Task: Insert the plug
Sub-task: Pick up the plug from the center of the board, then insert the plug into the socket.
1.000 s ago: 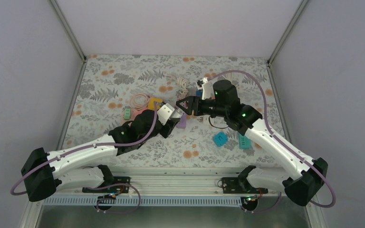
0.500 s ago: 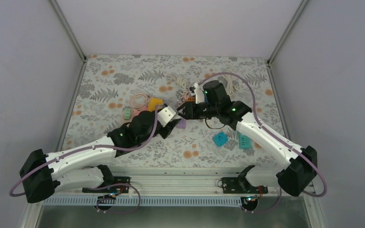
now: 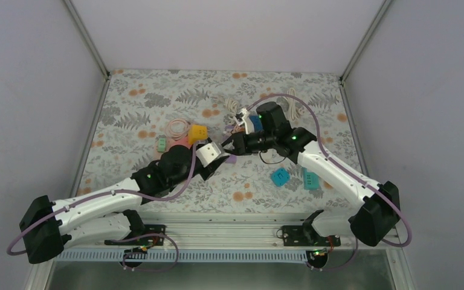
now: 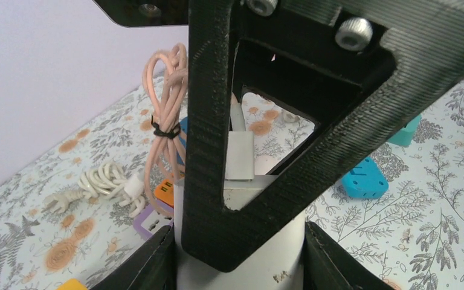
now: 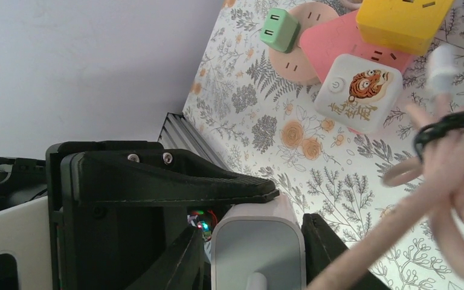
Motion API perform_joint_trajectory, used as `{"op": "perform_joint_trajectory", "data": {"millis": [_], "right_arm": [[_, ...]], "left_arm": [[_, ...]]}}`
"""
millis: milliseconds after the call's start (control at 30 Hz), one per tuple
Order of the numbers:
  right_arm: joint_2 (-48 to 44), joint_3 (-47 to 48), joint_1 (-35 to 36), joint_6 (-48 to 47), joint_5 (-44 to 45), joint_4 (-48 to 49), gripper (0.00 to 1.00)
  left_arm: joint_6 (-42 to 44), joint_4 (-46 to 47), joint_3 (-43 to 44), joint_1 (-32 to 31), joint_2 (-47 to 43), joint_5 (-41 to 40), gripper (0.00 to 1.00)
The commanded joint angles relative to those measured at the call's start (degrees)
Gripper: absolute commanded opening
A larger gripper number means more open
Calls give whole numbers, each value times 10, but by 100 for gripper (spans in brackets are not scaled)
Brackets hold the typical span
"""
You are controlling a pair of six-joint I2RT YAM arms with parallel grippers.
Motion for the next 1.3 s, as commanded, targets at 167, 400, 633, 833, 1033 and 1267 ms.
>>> {"op": "perform_joint_trajectory", "data": {"millis": [167, 400, 633, 833, 1033, 1267], "right_arm": [[-18, 12, 2, -32, 13, -25, 11], [-38, 17, 2, -34, 132, 5, 9], [24, 59, 1, -39, 367, 3, 9], [140, 125, -1, -43, 515, -10, 8], [255, 176, -4, -38, 555, 0, 7], [328, 179, -10, -15, 530, 35, 5]], "left_arm": [[-10, 3, 21, -4, 5, 3, 39], [-114, -47, 49, -3, 7, -92, 83], [-215, -157, 90, -3, -33, -248, 86], [-291, -258, 136, -2, -98, -310, 93], [-324, -317, 156, -2, -142, -317, 100], [-325, -320, 158, -1, -167, -284, 100]]}}
